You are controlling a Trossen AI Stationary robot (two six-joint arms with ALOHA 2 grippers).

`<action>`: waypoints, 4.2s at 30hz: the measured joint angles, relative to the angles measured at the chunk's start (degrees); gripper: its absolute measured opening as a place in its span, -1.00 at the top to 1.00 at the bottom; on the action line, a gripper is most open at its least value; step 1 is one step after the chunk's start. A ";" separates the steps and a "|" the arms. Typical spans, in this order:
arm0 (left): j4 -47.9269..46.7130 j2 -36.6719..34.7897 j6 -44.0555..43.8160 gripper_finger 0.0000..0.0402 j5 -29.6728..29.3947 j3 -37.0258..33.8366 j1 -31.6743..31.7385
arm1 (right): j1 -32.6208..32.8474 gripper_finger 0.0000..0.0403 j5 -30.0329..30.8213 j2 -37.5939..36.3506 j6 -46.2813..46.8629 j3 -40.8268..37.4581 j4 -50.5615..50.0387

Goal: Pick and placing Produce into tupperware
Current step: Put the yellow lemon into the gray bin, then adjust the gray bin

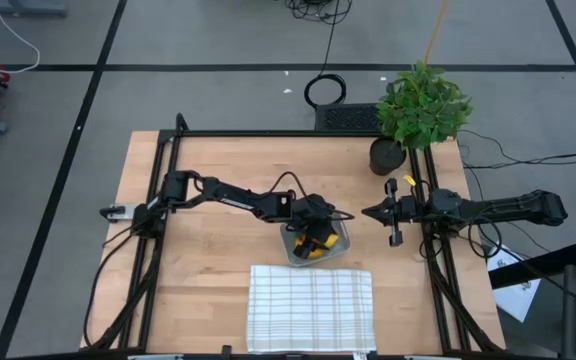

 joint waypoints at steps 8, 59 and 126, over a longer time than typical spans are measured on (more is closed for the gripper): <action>-0.28 0.00 -0.74 -0.14 2.31 0.00 -0.16 | 0.00 1.00 0.00 0.00 0.00 0.00 0.36; -2.95 -0.11 -0.37 -0.40 5.12 0.07 -0.82 | 0.00 1.00 0.00 0.00 -0.42 0.02 0.42; -18.37 -28.57 -18.89 1.00 -34.24 -21.16 -19.84 | -8.16 1.00 0.07 9.30 8.56 0.02 -10.48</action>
